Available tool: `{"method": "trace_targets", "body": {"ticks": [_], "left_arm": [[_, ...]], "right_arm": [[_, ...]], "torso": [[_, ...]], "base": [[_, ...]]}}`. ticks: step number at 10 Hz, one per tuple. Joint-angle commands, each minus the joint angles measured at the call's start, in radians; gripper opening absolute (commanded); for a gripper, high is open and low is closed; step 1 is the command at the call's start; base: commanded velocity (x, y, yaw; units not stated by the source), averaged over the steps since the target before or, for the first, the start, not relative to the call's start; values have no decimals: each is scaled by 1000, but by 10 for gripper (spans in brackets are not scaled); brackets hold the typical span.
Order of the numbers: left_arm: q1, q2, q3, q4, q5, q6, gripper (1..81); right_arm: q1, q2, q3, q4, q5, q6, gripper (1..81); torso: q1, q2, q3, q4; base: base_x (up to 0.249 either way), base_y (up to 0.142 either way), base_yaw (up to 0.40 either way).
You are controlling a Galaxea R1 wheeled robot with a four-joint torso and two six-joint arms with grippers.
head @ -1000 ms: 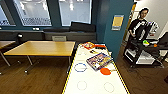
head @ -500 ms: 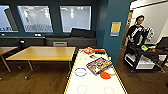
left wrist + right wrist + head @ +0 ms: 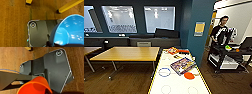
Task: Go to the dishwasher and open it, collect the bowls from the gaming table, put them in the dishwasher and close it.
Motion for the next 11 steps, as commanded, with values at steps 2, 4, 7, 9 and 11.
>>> {"method": "trace_targets", "body": {"ticks": [2,4,7,9,11], "left_arm": [[-10,100,-164,17,12,13,10],[-1,145,-216,21,12,15,10],[6,186,-273,38,12,13,10],[7,208,-293,40,14,15,10],[9,229,-311,59,22,13,10]], "right_arm": [[26,63,-125,-40,-44,-4,10],[26,87,-145,-49,-65,-4,10],[29,92,-148,-52,-67,-4,10],[29,92,-149,-52,-67,-4,10],[29,98,-154,-52,-67,-4,10]], "torso": [[0,0,0,0],[0,0,0,0],[1,0,0,0],[0,0,0,0],[-1,0,0,0]], "base": [[0,0,0],[0,0,0],[-44,0,0],[-78,0,0],[-98,0,0]]}}
